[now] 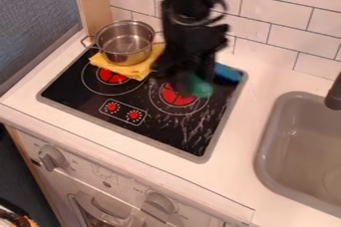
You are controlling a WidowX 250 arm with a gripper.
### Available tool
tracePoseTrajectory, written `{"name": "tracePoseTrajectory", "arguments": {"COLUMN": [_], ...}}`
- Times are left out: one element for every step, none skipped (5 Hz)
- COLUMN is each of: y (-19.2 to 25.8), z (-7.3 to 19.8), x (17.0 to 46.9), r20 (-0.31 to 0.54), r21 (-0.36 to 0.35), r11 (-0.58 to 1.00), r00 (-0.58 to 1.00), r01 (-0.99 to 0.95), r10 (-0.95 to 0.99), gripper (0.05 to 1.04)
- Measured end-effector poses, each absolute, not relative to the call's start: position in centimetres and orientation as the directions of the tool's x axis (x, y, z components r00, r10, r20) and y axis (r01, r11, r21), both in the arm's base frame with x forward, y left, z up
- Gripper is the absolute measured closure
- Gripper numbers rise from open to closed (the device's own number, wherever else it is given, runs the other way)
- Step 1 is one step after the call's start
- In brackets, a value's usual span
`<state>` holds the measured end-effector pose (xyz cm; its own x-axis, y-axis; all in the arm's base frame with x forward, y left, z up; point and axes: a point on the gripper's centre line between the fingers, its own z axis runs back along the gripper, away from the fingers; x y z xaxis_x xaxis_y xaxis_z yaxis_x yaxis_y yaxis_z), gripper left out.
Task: Put the cucumber at the bottom of the left burner
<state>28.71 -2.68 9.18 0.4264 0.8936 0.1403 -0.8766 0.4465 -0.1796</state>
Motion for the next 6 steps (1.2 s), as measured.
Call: {"name": "tracePoseTrajectory", "arguments": {"y": [1.2,4.3,7.1,10.0,12.2,13.6], "z": [8.5,7.6,6.2,4.9,3.7,1.2], "x": [26.9,26.5,26.9,27.6,28.1,28.4], "r20": [0.159,0.149,0.133,0.119,0.123,0.098], "r21": [-0.144,-0.129,-0.115,-0.113,-0.108,-0.075], "r11": [0.356,0.268,0.201,0.155,0.129,0.111], "r00": [0.334,0.248,0.186,0.141,0.115,0.103], "r01": [-0.923,-0.955,-0.973,-0.982,-0.986,-0.991], "r10": [0.929,0.957,0.974,0.983,0.986,0.990], "gripper": [0.637,0.637,0.637,0.637,0.637,0.637]}}
